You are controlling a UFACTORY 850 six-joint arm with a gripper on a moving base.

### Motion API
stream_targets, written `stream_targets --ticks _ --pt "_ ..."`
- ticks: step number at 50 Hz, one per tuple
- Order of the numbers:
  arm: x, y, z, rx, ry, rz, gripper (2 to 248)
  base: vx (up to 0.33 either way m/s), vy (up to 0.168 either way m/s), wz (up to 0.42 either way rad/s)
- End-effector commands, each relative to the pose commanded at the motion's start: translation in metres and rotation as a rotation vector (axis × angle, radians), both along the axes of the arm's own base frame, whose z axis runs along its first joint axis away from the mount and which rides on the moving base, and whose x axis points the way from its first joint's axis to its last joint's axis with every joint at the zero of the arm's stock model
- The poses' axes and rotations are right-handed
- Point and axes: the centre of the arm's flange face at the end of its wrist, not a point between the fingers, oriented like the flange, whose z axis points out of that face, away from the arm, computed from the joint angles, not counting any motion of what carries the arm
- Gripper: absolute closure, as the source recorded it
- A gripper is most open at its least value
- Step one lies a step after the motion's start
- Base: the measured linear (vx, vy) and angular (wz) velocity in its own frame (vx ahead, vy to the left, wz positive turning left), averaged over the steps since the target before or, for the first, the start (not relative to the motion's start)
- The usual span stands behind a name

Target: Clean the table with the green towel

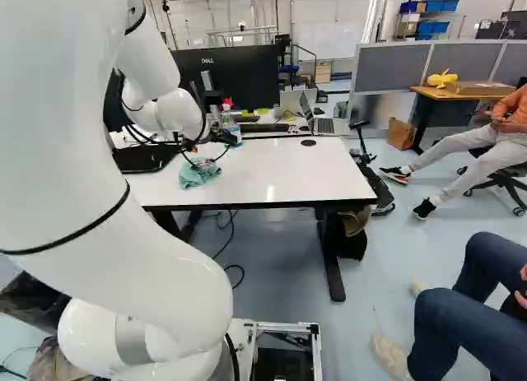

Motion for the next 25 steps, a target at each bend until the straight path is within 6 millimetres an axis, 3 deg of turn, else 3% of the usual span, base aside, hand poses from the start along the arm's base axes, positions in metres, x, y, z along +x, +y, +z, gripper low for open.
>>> stream_targets --ticks 25 --pt "-0.060 -0.042 -0.045 0.014 -0.140 -0.074 3 0.000 0.000 0.000"
